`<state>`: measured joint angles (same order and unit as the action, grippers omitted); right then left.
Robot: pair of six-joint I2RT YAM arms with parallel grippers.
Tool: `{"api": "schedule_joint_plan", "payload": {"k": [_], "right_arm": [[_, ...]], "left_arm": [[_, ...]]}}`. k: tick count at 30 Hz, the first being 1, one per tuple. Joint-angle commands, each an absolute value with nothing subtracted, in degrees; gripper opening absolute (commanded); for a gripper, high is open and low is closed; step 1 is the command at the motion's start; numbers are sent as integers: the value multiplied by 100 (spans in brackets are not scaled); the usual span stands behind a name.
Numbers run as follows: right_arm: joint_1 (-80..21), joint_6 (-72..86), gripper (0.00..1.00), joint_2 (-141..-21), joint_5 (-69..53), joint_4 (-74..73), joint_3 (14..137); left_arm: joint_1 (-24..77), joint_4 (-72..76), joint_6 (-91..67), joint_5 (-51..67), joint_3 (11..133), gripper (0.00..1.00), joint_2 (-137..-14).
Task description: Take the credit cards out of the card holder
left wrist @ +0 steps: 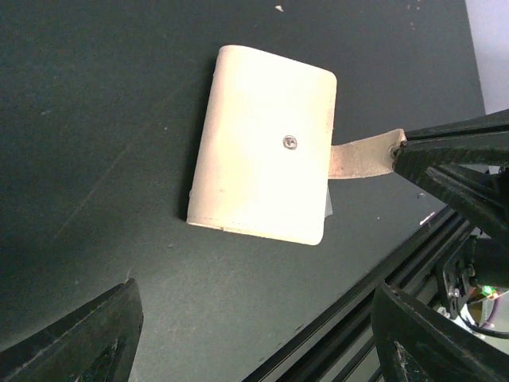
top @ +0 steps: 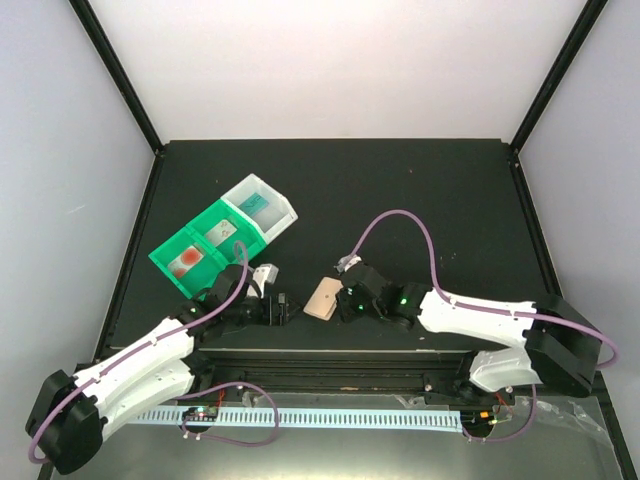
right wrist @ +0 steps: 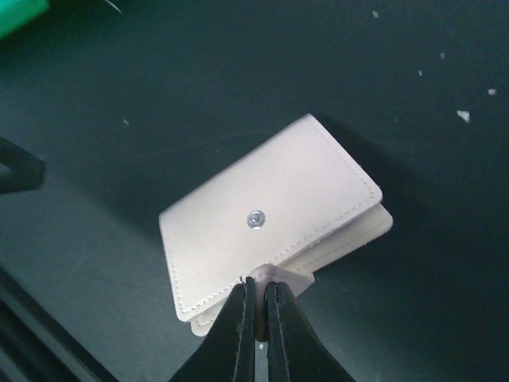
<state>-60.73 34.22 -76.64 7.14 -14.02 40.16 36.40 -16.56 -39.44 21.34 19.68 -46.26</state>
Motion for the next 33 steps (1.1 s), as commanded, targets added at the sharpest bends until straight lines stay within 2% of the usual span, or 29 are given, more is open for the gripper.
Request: {"api": "schedule_joint_plan", "payload": {"k": [1,14,20,28,33], "right_arm": [[-6097,3492,1,-7365,586,-911,4043],[-6086,3433,1,-7333,517,-825,4135],[-6086,3441,1,-7429,357,-797,4469],[-6091,3375,1,-7540,416,-883,4482],[-6059,3405,1,-7319,720,-1072,4123]], "left_arm": [[3662,-1232,-3686,2400,2117,82,-4723],[3658,-532,-3576,2897,2232,82,-5678],[3661,206,-3696,3573,2169,82,-5935],[3659,-82,-3431,3275,2311,81,-6243],[3656,-104,-3430,3172,2299,76,-6337]]}}
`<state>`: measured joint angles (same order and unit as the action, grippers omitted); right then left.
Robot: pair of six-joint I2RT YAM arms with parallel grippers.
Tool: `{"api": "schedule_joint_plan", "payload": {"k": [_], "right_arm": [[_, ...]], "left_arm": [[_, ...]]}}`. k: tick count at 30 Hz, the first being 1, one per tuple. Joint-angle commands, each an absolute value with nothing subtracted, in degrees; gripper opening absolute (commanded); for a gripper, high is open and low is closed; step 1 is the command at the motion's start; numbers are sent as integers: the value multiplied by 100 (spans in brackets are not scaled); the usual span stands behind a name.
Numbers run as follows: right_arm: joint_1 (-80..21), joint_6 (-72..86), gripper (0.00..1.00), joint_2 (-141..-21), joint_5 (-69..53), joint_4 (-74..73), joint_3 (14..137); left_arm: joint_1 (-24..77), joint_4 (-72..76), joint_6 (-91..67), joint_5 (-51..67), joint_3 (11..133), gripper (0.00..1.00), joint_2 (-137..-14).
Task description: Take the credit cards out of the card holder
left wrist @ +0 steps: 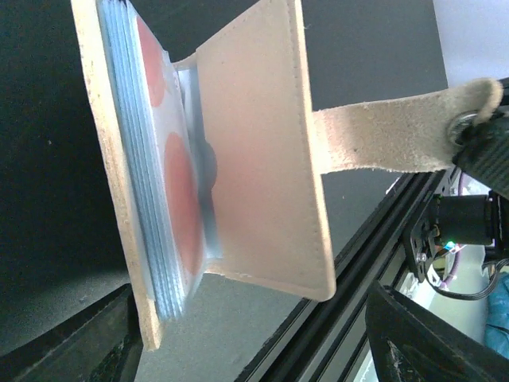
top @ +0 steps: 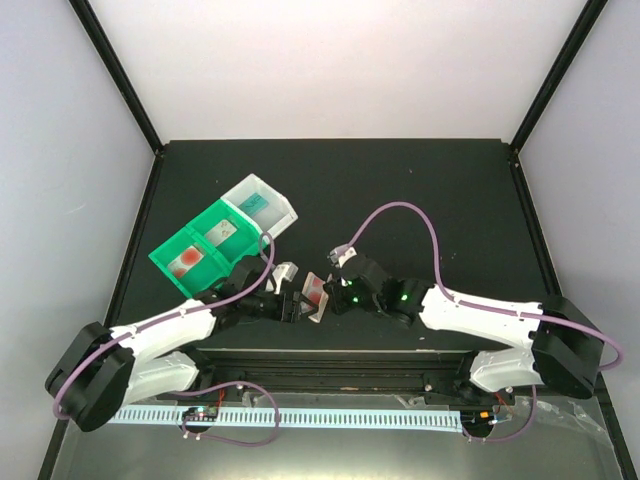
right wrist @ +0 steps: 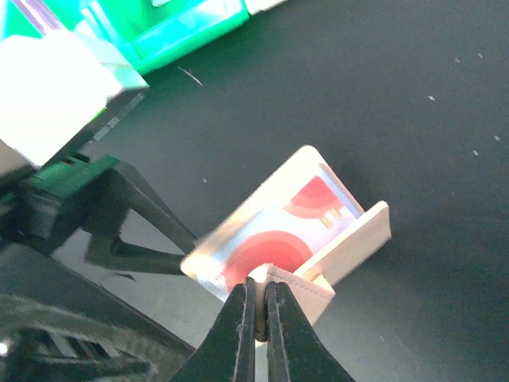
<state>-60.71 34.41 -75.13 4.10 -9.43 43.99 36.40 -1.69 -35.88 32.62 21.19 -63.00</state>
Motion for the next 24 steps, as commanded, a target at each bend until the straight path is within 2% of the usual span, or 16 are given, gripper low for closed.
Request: {"api": "schedule_joint_plan", "payload": {"k": [1,12,21,24], "right_arm": [[-6037,3413,1,-7267,788,-1119,4037],[-5854,3603,1,-6765,1203,-1263,3174],[-5810,3664,1,-6692,1381,-1280,2944],[-5806,3731,1,-6589,1525,-1331,2865]], "left_arm": [[3655,-105,-3421,3167,2302,75,-6339],[3649,-91,-3340,2991,2299,66,-6674],[3660,56,-3378,2998,2304,45,-6985],[3658,97,-3366,3072,2279,32,-7028]]}}
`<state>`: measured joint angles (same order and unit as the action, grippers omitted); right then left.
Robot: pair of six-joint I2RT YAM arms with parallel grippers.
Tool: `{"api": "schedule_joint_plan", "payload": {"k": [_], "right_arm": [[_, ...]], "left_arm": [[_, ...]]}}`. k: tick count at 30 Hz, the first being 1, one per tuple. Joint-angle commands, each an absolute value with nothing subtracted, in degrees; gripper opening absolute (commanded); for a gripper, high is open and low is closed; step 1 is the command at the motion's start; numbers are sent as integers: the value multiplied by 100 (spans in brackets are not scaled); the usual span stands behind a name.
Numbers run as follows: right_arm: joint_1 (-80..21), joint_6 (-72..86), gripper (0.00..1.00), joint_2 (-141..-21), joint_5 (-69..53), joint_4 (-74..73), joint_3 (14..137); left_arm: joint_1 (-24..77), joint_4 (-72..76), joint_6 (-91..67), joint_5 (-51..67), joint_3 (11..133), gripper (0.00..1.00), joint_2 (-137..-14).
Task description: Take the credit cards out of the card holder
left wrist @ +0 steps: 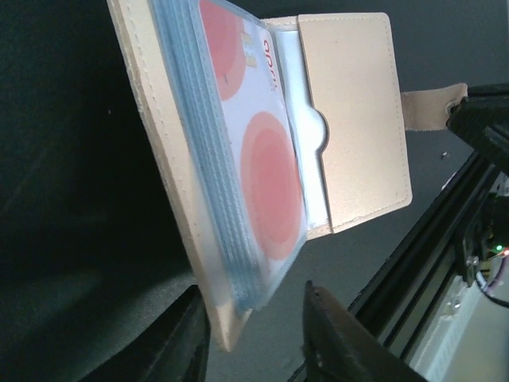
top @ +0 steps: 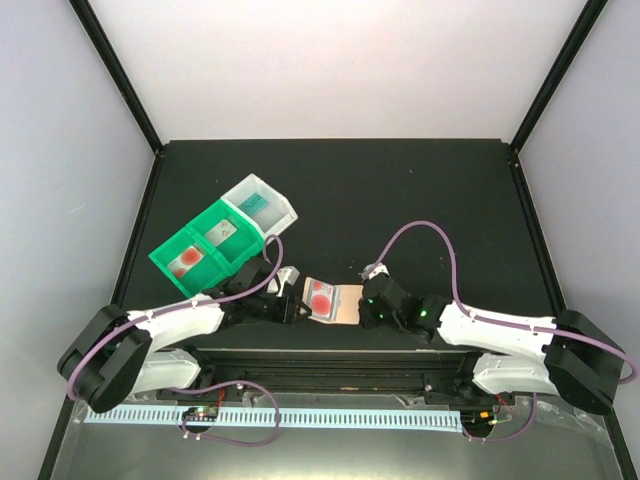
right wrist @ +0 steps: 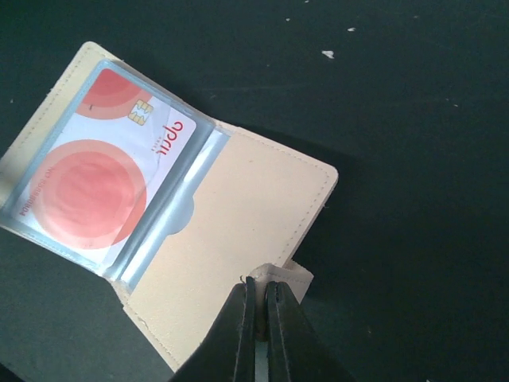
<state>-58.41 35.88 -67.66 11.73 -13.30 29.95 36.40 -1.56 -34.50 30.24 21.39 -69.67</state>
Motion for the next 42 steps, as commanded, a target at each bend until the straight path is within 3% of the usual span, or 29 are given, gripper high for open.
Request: {"api": "schedule_joint_plan", "payload": {"k": [1,7,11,16,22,28,42], "right_arm": [[-5809,3742,1,-6546,1543,-1328,2831],[-5810,3835,13,-6391,1512,-1562,2830],[-5810,3888,30,-6173,1441,-2178,3151],[-5814,3834,40,-5775,1074,-2512,3500],[-5825,4095,40,-5778,153,-2081,3734],[-5984,4583,37,-6147,-655,-928,3536],[-6134,4698,29,-7532,-331,-543,3339]], "left_arm": [[3657,105,-3375,3089,2258,27,-7019],[3669,267,-3627,3257,2064,5,-6979],[3746,343,-3906,3282,1882,2,-6876],[3933,385,-4352,3202,1744,2,-6746],[4219,286,-5006,2826,1674,7,-6509],[4429,681,-5552,2554,1479,2,-6501],[5062,1365,-6637,1942,1073,4,-6431]]}}
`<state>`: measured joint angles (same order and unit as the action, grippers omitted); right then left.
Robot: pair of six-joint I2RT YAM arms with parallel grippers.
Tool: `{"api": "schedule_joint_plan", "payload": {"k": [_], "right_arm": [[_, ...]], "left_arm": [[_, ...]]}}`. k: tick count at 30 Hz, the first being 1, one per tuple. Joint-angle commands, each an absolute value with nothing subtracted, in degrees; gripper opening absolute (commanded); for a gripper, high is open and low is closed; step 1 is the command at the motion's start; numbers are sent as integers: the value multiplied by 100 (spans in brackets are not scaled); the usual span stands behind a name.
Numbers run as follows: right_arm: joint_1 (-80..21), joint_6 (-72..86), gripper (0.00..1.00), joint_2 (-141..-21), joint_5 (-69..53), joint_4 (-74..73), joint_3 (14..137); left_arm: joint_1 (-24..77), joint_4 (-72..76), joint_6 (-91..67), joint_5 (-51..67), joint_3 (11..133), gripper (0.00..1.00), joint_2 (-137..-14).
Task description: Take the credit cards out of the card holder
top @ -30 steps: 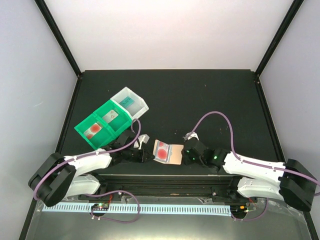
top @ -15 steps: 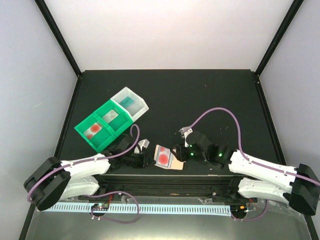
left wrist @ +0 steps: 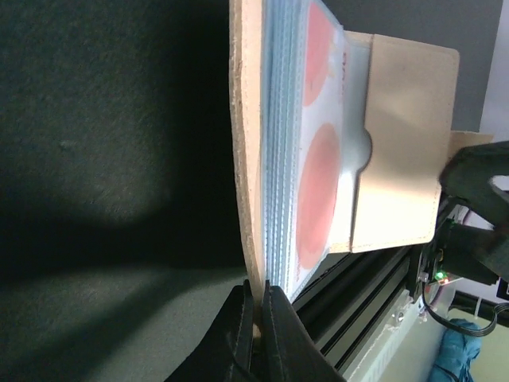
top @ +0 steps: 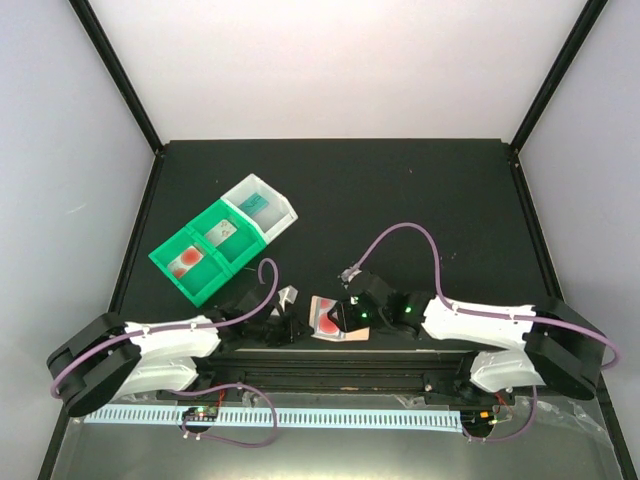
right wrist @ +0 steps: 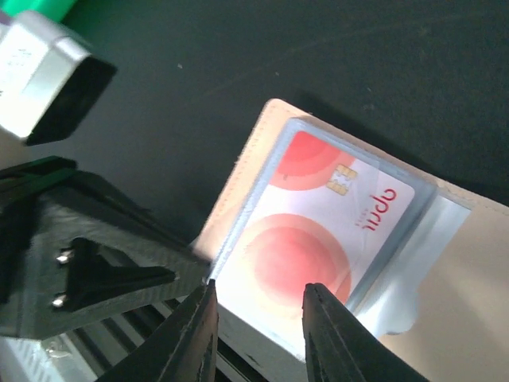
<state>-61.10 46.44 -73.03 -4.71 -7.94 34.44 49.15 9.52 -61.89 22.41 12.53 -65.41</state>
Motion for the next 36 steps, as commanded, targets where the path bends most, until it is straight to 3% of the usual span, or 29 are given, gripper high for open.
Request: {"api": "schedule_joint_plan", "payload": {"k": [1,9,13,26,36], "right_arm": [[-6135,4700,29,-7603,-322,-537,3311],[-6030,4698,26,-7567,-253,-184,2850],[-5944,4678,24,-7476,-363,-3,2717],[-5554,4664,17,-7798,-1031,902,2453],[-5458,4898,18,-8138,-1220,1141,2430]], "left_arm": [[5089,1408,-6682,1916,1010,5,-6399],[5125,109,-6353,1367,1318,29,-5645],[5120,-368,-5993,1016,1584,35,-5214],[5106,611,-5092,1811,2014,20,-6526],[5112,986,-5020,1945,1832,16,-7093]]}}
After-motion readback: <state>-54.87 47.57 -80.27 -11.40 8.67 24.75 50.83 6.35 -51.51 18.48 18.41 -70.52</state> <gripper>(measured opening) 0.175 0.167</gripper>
